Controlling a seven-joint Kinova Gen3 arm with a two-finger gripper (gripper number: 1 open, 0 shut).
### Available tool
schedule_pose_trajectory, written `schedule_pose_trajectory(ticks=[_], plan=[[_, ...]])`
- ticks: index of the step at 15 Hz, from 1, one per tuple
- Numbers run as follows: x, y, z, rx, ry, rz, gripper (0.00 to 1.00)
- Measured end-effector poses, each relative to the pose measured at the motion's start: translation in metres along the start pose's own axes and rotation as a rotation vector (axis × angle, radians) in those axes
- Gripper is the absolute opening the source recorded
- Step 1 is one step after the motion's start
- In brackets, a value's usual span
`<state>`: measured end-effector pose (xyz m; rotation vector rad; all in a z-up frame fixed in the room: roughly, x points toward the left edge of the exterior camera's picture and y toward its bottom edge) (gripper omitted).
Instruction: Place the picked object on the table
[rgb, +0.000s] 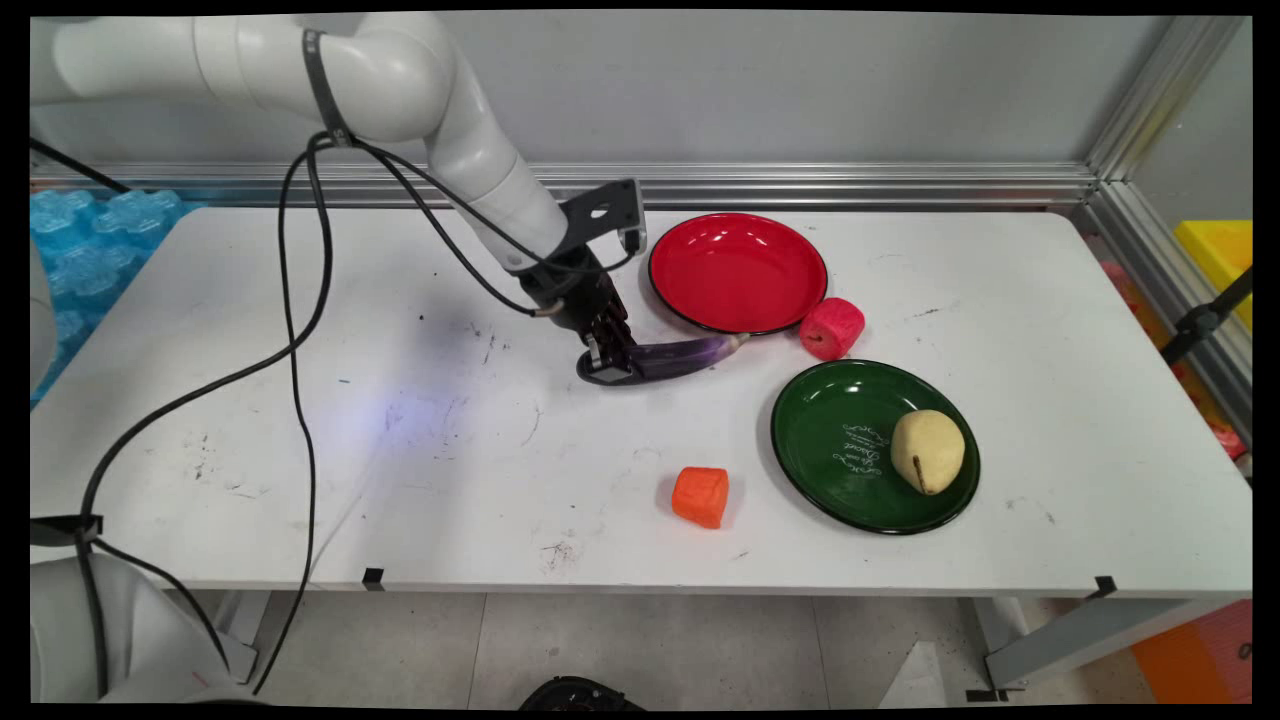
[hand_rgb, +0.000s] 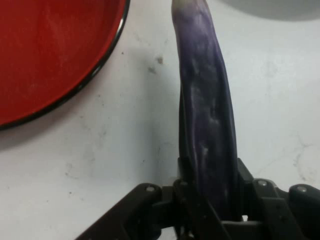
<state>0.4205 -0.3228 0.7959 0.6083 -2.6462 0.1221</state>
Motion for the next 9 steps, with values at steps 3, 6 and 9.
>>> schedule_pose_trajectory(ticks=[3,6,9], plan=[[-0.004,-0.002,0.011,-0.008,-0.006,0.010,0.00],[-0.008,-0.003,0.017,-0.018,-0.005,0.019,1.00],[-0.011,-0.003,0.018,-0.026,-0.002,0.028,1.00]])
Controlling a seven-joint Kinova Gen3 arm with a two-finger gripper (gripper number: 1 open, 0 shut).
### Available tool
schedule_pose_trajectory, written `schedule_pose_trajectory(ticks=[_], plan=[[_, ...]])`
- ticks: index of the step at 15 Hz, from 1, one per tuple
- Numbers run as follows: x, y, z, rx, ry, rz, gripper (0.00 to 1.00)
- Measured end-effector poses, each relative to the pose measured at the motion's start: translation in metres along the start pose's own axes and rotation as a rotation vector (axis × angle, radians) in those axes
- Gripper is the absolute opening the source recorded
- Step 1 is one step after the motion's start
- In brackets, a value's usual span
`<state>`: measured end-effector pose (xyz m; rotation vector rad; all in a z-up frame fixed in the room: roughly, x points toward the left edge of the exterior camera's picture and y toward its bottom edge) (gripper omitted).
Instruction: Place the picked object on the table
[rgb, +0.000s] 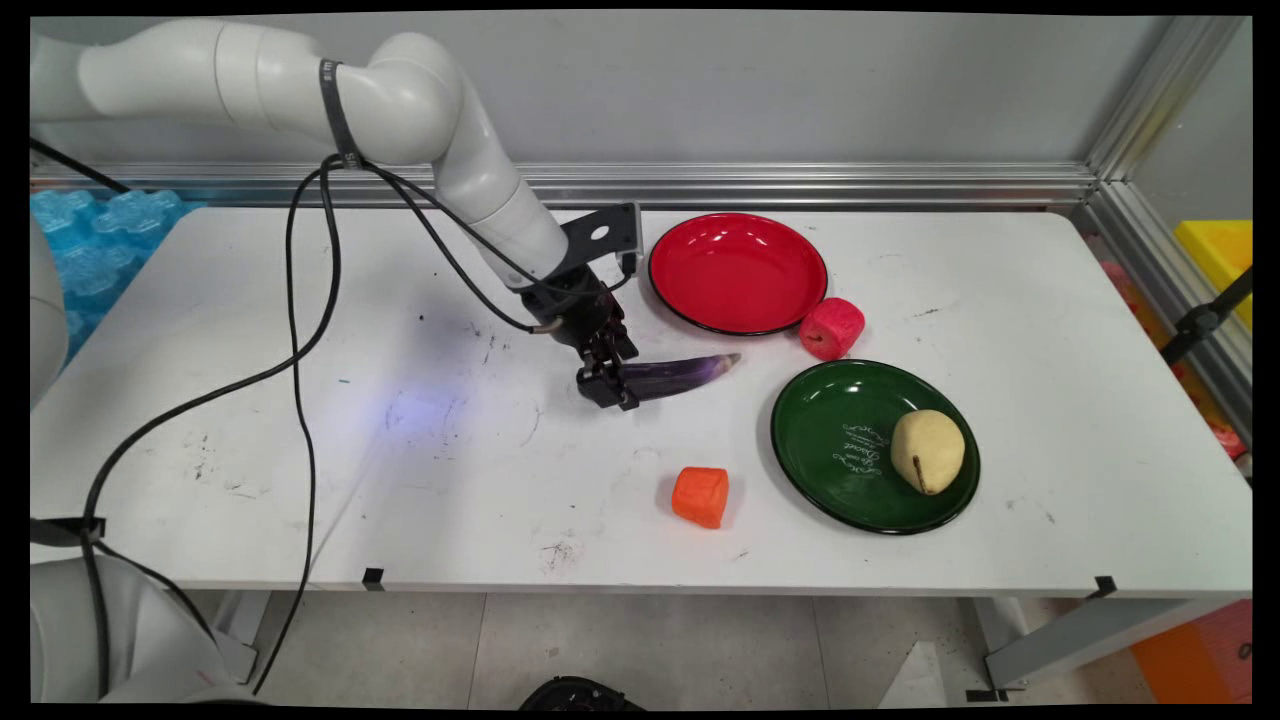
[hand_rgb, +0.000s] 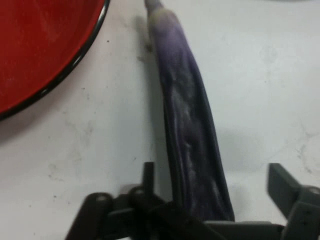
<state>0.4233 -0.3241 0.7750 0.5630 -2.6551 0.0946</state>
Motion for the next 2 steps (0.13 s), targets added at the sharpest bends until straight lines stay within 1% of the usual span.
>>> schedule_pose_trajectory(ticks=[2], plan=[[-0.0017,0.0000,-0.0023,-0.005,0.004,0.006,1.00]])
